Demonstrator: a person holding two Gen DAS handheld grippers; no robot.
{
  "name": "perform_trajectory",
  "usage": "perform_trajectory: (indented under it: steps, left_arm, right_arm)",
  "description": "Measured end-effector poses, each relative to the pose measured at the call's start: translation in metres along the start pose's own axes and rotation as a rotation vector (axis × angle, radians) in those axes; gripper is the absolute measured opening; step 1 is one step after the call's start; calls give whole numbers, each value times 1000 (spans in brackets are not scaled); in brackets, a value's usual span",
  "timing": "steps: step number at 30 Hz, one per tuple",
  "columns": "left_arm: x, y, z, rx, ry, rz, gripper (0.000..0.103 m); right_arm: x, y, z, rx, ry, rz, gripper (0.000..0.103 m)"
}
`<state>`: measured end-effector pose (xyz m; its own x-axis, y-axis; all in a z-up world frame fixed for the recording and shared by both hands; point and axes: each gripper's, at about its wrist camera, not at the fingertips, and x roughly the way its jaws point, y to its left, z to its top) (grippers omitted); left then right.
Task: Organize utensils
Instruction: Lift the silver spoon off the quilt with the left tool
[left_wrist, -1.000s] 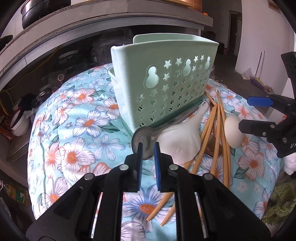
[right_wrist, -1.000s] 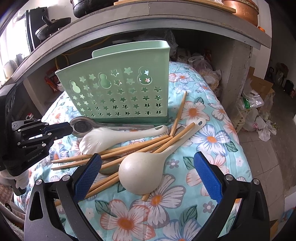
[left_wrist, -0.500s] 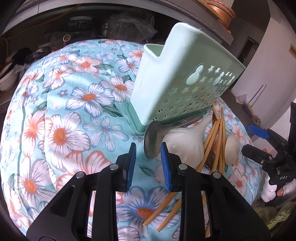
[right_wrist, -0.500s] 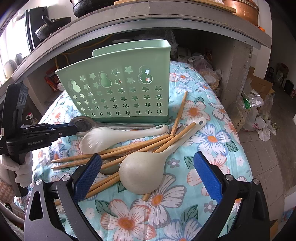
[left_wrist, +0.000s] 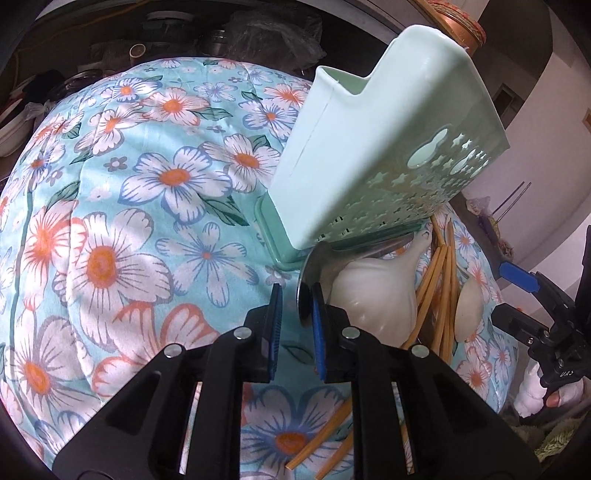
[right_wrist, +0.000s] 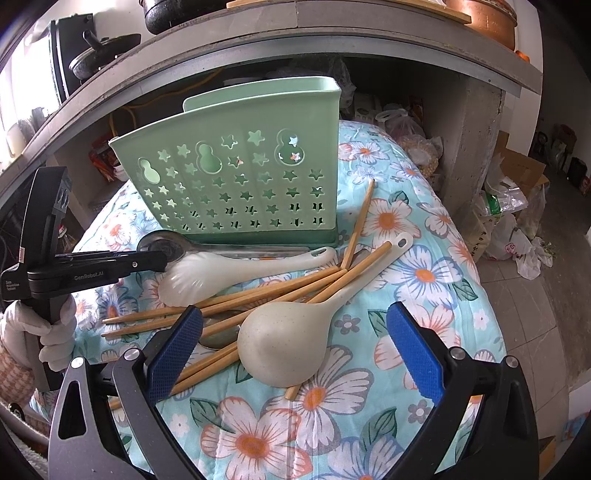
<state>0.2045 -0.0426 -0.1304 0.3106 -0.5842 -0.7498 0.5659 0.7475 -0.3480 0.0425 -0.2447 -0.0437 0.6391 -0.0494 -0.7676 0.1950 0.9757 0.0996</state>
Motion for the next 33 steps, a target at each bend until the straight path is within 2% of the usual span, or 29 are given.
perform_trajectory:
  steps: [5,33]
  left_arm:
    - [-3,-3,0,21,-7,10,7]
    - [-20,-12,-2,80,-66,21,4]
  right_arm:
    - [0,0,0,1,0,0,97]
    - [-1,2,-1,4,-3,2,97]
